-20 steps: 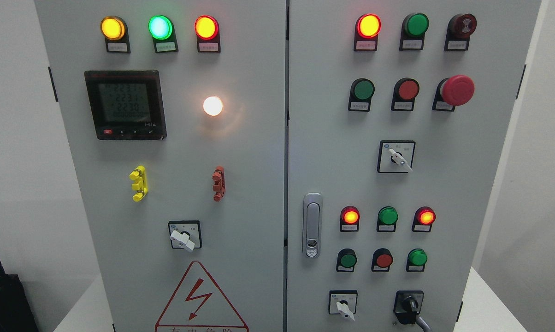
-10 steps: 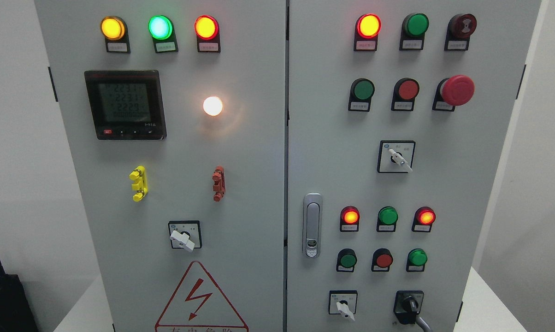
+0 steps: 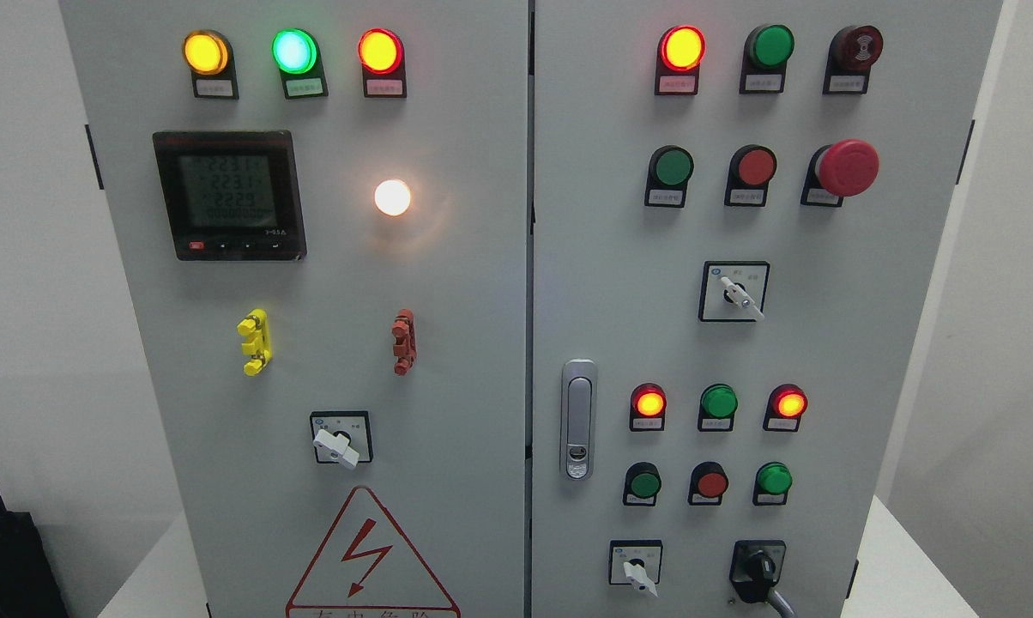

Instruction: Trip black knob to open circuit

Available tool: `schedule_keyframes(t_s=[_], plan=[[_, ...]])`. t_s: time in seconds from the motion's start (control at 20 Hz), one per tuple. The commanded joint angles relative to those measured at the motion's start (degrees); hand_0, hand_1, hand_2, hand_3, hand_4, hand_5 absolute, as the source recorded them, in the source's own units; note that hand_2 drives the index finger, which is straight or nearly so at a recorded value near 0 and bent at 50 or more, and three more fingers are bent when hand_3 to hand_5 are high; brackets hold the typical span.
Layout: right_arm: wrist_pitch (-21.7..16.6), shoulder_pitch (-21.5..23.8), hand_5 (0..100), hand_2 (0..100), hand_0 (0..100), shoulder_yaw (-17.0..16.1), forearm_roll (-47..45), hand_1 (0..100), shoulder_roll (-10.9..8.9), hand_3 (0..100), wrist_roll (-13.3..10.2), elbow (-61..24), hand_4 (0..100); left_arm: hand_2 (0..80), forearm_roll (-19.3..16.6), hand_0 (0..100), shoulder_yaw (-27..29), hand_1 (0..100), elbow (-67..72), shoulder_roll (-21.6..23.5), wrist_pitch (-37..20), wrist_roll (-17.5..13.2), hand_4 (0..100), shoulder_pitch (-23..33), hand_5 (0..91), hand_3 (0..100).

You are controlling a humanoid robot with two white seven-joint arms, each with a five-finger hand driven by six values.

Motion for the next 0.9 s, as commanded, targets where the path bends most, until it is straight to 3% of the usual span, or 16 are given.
schedule_keyframes(t_s=[0.0, 0.85], plan=[[0.0, -0.1, 88, 2, 0, 1.2, 0.0, 6, 0.71, 100, 0.3, 0.0, 94, 0.0, 0.0, 12, 0.0, 39, -1.4, 0.0, 0.0, 0.0, 0, 0.0, 0.0, 0], [0.0, -0.2, 88, 2, 0, 1.2, -0.1, 5, 0.71, 100, 0.3, -0.1, 94, 0.0, 0.0, 12, 0.0, 39, -1.4, 0.0, 0.0, 0.0, 0, 0.0, 0.0, 0]])
